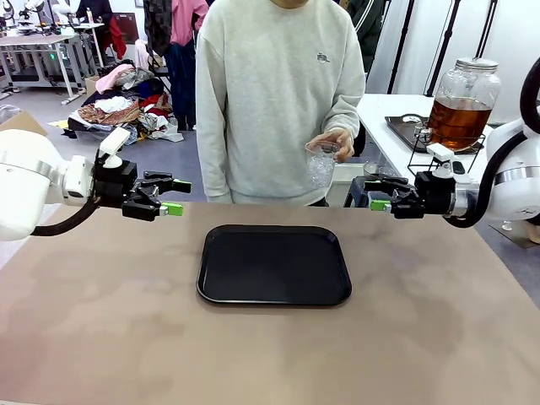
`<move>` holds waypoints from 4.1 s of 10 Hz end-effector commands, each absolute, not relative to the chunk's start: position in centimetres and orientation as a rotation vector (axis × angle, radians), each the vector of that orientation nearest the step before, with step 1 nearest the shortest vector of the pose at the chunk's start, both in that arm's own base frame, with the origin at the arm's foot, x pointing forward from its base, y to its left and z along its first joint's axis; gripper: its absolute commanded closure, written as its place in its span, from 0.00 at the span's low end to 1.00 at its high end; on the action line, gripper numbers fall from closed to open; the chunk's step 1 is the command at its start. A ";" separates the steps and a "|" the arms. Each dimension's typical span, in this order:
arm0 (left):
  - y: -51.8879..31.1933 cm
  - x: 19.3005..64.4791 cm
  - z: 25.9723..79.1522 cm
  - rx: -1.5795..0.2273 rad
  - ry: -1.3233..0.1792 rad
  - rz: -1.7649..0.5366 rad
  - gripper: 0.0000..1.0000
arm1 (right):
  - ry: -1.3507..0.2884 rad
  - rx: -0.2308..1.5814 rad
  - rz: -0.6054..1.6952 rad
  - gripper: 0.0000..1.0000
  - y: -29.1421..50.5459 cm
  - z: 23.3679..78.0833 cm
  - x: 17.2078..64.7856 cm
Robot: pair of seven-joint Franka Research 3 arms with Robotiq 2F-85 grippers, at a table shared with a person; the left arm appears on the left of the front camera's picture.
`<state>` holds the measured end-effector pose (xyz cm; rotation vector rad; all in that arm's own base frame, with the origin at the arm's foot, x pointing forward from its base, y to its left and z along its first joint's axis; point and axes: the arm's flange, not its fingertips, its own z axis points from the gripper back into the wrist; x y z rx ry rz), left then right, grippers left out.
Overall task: Pour the drink into the iced cup.
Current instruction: Open the gripper to release the iced cup you were holding.
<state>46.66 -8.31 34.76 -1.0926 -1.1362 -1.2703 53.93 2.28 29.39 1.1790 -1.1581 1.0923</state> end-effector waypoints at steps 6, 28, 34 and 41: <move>-8.3 46.6 34.9 -1.093 -1.138 -1.272 0.00 | -1.158 1.179 1.092 0.00 2.3 29.4 53.9; -8.3 46.6 34.9 -1.093 -1.138 -1.272 0.00 | -1.158 1.179 1.092 0.00 2.3 29.4 53.9; -8.3 46.6 34.9 -1.093 -1.138 -1.272 0.00 | -1.158 1.179 1.092 0.00 2.3 29.4 53.9; -8.3 46.6 34.9 -1.093 -1.138 -1.272 0.00 | -1.158 1.179 1.092 0.00 2.3 29.4 53.9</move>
